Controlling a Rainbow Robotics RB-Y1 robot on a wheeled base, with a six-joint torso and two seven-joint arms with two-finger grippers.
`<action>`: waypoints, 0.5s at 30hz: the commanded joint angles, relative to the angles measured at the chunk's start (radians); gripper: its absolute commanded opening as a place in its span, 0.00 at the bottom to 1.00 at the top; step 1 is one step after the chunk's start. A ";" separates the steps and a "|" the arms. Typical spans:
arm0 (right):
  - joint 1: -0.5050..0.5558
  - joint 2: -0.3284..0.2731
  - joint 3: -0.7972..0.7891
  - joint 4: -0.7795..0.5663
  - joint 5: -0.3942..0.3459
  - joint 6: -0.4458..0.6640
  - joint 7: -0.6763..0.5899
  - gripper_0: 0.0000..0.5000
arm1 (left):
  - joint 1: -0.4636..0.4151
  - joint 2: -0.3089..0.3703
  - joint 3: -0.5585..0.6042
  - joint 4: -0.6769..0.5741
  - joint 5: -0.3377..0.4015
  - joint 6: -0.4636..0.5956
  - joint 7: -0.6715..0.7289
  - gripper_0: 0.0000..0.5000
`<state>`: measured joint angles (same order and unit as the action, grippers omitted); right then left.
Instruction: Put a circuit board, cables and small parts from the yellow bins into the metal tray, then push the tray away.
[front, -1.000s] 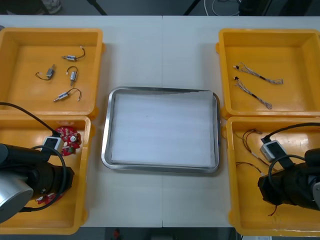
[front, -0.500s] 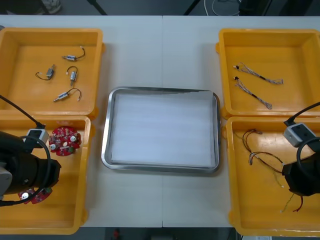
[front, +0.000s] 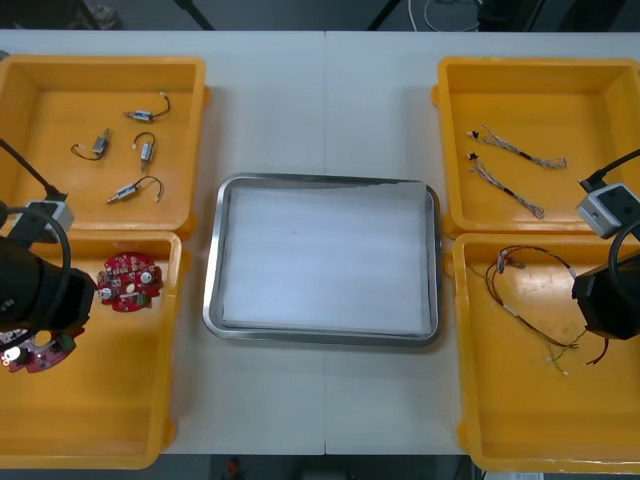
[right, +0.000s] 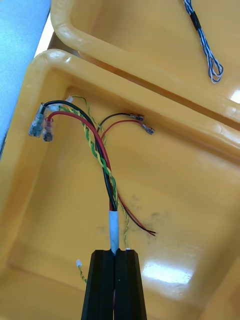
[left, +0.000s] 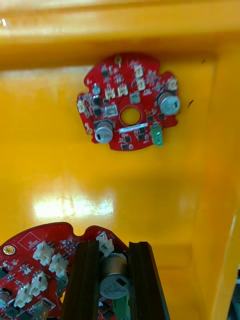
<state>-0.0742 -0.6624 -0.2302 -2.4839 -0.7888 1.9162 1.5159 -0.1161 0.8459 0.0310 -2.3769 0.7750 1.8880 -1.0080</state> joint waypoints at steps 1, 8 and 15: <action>-0.035 -0.088 -0.023 -0.032 -0.039 0.004 0.032 0.00 | -0.172 -0.002 0.015 -0.018 0.083 0.032 0.066 0.00; -0.056 -0.126 -0.023 -0.032 -0.087 0.004 0.036 0.00 | -0.338 -0.004 -0.099 0.007 0.139 0.032 0.105 0.00; -0.075 -0.126 -0.021 -0.032 -0.104 0.004 0.041 0.00 | -0.496 -0.065 -0.280 0.051 0.135 0.032 0.223 0.00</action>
<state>-0.1189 -0.7546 -0.2304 -2.4864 -0.8783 1.9165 1.5307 -0.5172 0.8307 -0.1774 -2.3443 0.9065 1.9127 -0.9535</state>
